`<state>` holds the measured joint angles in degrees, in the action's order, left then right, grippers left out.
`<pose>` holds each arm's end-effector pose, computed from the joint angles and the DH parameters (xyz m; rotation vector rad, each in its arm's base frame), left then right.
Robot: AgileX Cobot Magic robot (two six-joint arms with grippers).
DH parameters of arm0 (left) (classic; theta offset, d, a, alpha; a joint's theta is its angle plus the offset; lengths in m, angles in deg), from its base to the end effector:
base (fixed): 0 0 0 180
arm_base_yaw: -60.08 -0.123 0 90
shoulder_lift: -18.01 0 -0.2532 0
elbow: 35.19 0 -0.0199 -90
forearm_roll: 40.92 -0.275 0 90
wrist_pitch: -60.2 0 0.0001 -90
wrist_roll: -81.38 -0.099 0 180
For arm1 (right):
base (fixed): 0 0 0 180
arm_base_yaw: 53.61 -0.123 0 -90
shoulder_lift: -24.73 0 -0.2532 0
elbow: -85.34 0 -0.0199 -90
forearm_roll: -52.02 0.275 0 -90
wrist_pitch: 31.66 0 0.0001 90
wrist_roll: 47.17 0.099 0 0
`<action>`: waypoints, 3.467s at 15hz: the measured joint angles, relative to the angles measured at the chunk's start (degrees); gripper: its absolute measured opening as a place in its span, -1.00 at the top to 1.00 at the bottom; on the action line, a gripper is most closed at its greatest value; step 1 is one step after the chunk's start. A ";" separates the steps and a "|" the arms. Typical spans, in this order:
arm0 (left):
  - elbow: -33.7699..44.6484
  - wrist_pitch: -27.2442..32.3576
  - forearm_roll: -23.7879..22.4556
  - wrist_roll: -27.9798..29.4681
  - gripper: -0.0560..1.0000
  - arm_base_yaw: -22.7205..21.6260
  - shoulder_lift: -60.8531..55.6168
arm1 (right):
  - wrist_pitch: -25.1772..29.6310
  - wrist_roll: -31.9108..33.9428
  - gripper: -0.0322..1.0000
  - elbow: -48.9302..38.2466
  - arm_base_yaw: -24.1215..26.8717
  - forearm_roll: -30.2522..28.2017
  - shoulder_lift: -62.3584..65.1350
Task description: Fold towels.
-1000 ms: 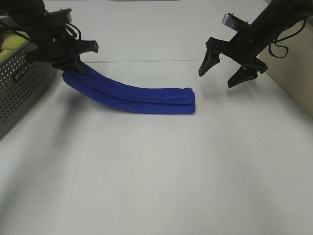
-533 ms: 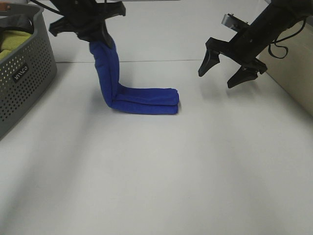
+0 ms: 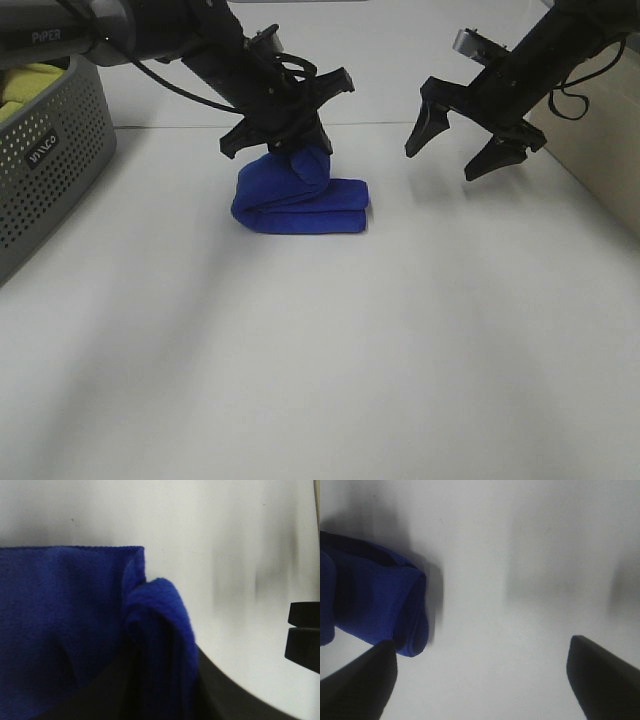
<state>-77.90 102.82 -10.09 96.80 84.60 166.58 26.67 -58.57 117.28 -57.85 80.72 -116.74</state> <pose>0.4773 -0.2555 0.1237 -0.1857 2.6610 -0.8591 0.4838 0.0765 0.1205 -0.0732 2.8377 0.6346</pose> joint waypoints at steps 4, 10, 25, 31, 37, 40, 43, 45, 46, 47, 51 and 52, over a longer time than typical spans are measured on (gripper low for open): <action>-1.20 0.29 7.91 -4.30 -0.15 0.17 0.06 | 0.17 0.00 -0.73 0.00 0.00 0.63 0.00; -12.95 10.49 10.83 -15.01 -0.19 -1.66 0.06 | 3.61 -3.67 -0.72 0.00 0.00 11.00 0.57; -20.57 16.67 5.56 -12.20 -0.19 -13.12 0.06 | 3.84 -16.04 -0.71 0.00 -10.66 39.36 -7.56; -20.57 21.60 5.56 -12.20 -0.19 -13.12 0.06 | 3.95 -12.03 -0.71 0.00 -10.66 36.96 -11.97; -20.57 23.84 -2.35 -13.52 -0.19 -13.12 -5.73 | 7.51 -11.57 -0.71 0.00 -10.66 34.26 -8.37; -20.57 26.64 -8.59 -13.06 -0.19 -13.12 -9.00 | 10.37 -6.88 -0.71 0.00 -10.66 21.31 -1.26; -20.57 26.93 -12.61 -12.09 -0.19 -13.12 -11.92 | 10.54 0.29 -0.71 0.00 -10.66 5.21 6.36; -20.05 26.93 -14.84 -12.15 -0.19 -13.12 -15.24 | 10.60 3.72 -0.71 -0.80 -10.66 -2.64 11.92; -17.93 26.93 -15.93 -12.43 -0.19 -13.12 -18.11 | 10.66 4.87 -0.71 -1.89 -10.66 -5.96 14.95; -16.67 26.93 -16.50 -12.78 -0.19 -13.12 -19.42 | 10.66 4.98 -0.71 -2.75 -10.66 -7.22 16.73; 11.46 26.87 -20.86 -14.61 -0.19 -13.12 -41.37 | 10.71 5.73 -0.71 -16.67 -10.66 -13.64 36.33; 18.16 26.87 -21.20 -14.73 -0.19 -13.12 -45.95 | 10.71 5.73 -0.71 -20.40 -10.66 -13.92 40.51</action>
<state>-59.74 129.70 -31.29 82.07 71.48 120.63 37.38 -52.84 96.89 -68.51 66.80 -76.23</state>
